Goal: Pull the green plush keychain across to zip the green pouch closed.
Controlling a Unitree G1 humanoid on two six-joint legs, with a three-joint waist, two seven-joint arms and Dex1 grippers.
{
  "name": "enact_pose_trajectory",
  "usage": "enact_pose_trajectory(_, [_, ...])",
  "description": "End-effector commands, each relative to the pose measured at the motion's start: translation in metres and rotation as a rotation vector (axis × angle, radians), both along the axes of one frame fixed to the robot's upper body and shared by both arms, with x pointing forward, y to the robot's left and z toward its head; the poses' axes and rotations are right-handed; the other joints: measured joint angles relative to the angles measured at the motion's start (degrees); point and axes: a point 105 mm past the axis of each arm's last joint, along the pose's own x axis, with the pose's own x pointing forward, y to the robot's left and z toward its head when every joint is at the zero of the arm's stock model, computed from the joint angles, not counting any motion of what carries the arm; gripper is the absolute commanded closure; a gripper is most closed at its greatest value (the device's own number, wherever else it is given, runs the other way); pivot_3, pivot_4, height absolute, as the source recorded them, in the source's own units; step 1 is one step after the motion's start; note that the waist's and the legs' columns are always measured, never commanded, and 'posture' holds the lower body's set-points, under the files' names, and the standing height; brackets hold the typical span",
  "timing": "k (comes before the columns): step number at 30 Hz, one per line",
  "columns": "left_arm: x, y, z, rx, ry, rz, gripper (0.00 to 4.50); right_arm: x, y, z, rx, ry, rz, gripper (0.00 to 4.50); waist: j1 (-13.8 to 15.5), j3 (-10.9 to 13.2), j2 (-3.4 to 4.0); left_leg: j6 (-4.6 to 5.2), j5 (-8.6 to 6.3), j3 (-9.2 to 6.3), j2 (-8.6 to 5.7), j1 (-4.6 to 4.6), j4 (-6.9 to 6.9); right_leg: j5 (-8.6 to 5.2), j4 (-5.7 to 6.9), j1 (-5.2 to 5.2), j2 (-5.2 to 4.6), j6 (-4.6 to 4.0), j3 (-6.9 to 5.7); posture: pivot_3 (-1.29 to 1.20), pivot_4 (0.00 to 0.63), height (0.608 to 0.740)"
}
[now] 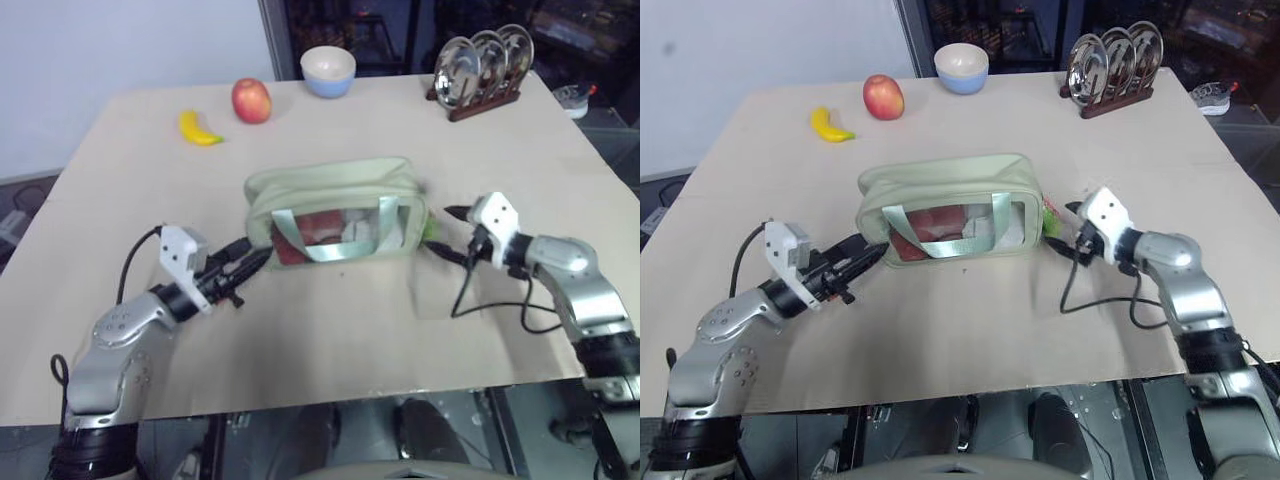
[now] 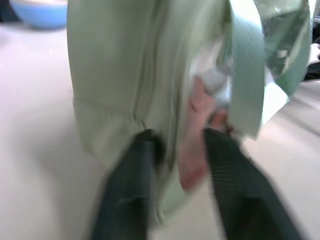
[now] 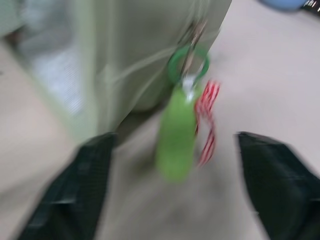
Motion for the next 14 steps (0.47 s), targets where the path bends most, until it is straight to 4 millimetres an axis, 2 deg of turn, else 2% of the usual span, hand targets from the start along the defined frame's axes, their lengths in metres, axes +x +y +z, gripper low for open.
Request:
enact_pose_trajectory(1, [-0.015,0.005,0.012,0.04,-0.025,0.003,1.73,-0.024,-0.013,0.025,0.042,-0.025,0.012,0.0,0.1,0.0,0.0,-0.01,0.01,0.0,-0.01,-0.18,0.0,0.0,0.01,-0.17,-0.01,0.0,0.01,0.0,0.15,0.74])
enact_pose_trajectory(4, [-0.034,0.025,0.012,0.087,-0.003,0.049,1.73,-0.051,-0.035,0.03,-0.007,0.032,-0.011,0.0,0.3,0.0,0.02,0.02,-0.01,0.02,-0.01,-0.25,-0.01,0.0,-0.01,-0.22,-0.02,0.0,0.04,0.0,0.15,0.74])
enact_pose_trajectory(7, [-0.05,0.033,0.01,0.113,0.019,0.07,1.73,-0.069,-0.051,0.034,-0.03,0.065,-0.051,0.0,0.4,0.0,0.02,0.19,-0.11,0.03,0.01,-0.16,-0.03,0.0,-0.02,-0.17,0.0,0.0,0.02,0.0,0.15,0.74])
enact_pose_trajectory(10, [-0.061,0.039,0.011,0.129,0.025,0.1,1.73,-0.079,-0.063,0.04,-0.047,0.066,-0.102,0.0,0.7,0.1,0.01,0.2,-0.12,0.02,0.04,-0.05,-0.01,0.0,-0.03,0.02,-0.02,-0.01,-0.04,0.0,0.15,0.74])
enact_pose_trajectory(14, [-0.065,0.045,0.016,0.13,0.022,0.129,1.73,-0.086,-0.064,0.047,-0.055,0.059,-0.126,0.0,1.4,0.1,-0.01,0.2,-0.12,-0.01,0.04,0.05,0.07,0.01,-0.05,0.16,-0.01,0.0,-0.12,0.0,0.15,0.74])
